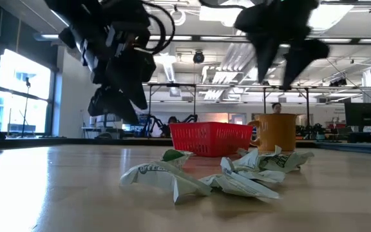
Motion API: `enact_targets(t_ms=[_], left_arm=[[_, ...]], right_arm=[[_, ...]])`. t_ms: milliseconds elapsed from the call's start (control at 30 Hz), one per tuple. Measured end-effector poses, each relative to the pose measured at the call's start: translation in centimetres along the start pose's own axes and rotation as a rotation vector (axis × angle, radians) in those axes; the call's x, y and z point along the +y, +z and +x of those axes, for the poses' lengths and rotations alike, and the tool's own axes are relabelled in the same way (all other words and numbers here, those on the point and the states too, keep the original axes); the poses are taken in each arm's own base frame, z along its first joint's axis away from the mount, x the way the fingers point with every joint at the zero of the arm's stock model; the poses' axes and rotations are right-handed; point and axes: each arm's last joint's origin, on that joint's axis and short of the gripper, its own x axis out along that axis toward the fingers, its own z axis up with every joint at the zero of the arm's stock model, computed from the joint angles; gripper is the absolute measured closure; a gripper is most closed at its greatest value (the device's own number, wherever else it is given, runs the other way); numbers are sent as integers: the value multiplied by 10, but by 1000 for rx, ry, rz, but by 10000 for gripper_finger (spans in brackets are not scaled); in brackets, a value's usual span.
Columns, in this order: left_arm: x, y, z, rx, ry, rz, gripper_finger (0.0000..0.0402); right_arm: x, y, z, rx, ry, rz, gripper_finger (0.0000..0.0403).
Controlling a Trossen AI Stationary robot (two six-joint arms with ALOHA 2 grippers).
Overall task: Pick and place items into bin
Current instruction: Put the green stevia packet into the red bin
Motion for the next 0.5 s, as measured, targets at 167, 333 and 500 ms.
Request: enact_targets(t_ms=[167, 333, 500], left_arm=[[-39, -10, 8, 0, -37, 95, 193], [-72, -22, 13, -45, 9, 106, 193], [-84, -20, 32, -64, 65, 9, 192]], right_arm=[[-7, -50, -4, 163, -141, 32, 112], [-19, -91, 10, 210, -220, -4, 112], [-33, -112, 25, 211, -247, -76, 112]])
